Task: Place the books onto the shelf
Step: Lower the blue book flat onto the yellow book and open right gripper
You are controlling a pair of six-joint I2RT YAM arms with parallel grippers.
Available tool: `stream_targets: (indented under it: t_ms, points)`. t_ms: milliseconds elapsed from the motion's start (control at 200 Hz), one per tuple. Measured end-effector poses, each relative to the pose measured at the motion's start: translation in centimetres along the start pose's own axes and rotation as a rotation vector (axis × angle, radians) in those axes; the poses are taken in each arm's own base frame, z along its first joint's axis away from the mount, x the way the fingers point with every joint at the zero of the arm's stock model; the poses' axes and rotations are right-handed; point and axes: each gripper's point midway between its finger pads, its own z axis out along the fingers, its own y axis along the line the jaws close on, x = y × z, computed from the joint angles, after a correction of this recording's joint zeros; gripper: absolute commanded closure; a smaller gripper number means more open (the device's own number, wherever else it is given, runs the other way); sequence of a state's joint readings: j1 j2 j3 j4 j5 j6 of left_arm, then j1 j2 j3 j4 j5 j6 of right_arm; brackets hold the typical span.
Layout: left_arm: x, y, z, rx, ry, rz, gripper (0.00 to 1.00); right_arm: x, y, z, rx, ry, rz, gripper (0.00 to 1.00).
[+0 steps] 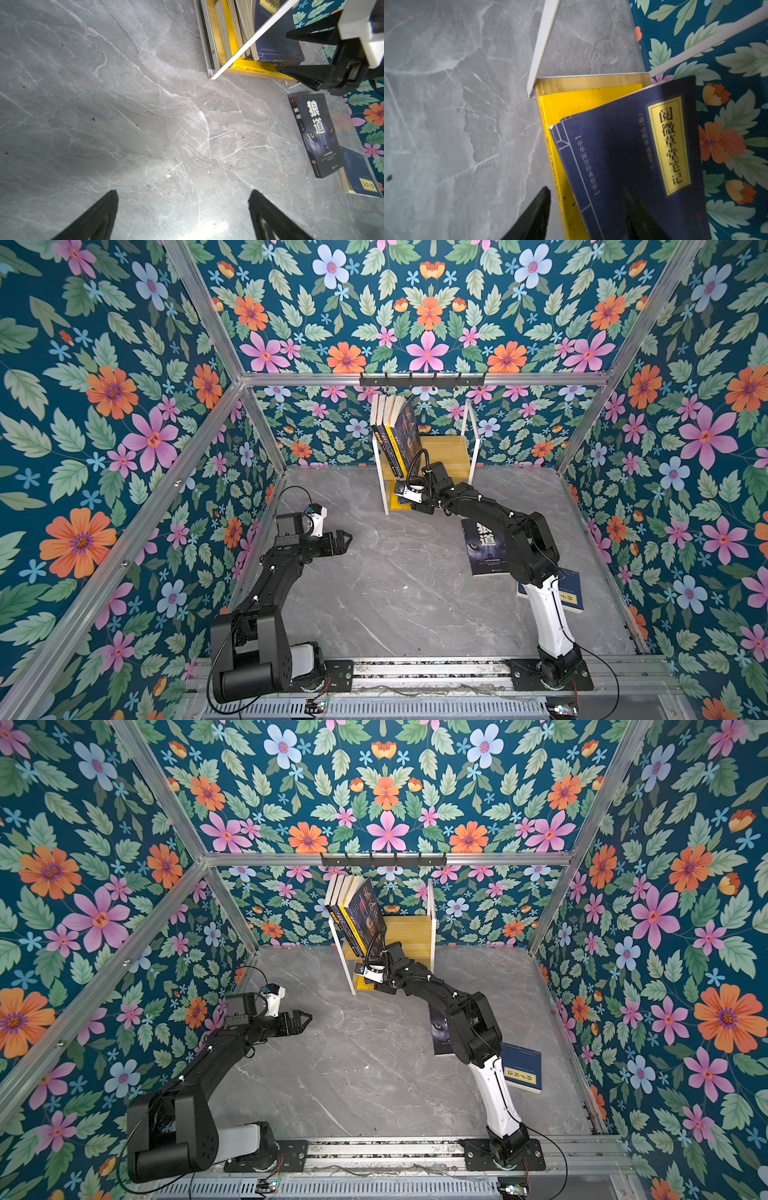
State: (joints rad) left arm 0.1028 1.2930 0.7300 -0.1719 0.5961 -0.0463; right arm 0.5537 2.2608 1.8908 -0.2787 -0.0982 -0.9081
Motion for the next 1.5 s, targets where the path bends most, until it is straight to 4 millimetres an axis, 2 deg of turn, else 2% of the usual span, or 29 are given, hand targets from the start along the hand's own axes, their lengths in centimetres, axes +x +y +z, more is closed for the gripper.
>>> stream_targets:
  t_ms: [165, 320, 820, 1230, 1495]
  points:
    - [0.0, 0.0, 0.0, 0.001, -0.001, 0.001, 0.0, -0.9, 0.2, 0.8, 0.007, -0.021, 0.029, 0.45]
    - [0.1, 0.0, -0.1, 0.001, -0.001, 0.0, 0.0, -1.4, 0.1, 1.0, 0.014, -0.03, 0.051, 0.51]
    - [0.0, -0.1, -0.1, 0.001, -0.003, 0.002, 0.0, -1.1, -0.9, 1.6, 0.069, -0.017, 0.079, 0.61]
    - [0.1, -0.1, -0.1, 0.001, -0.002, 0.001, 0.0, -1.3, -0.8, 1.7, 0.071, -0.022, 0.076, 0.58]
    - [0.1, -0.1, -0.1, 0.001, -0.003, 0.002, 0.0, -0.9, -0.1, 2.0, 0.059, -0.015, 0.063, 0.49]
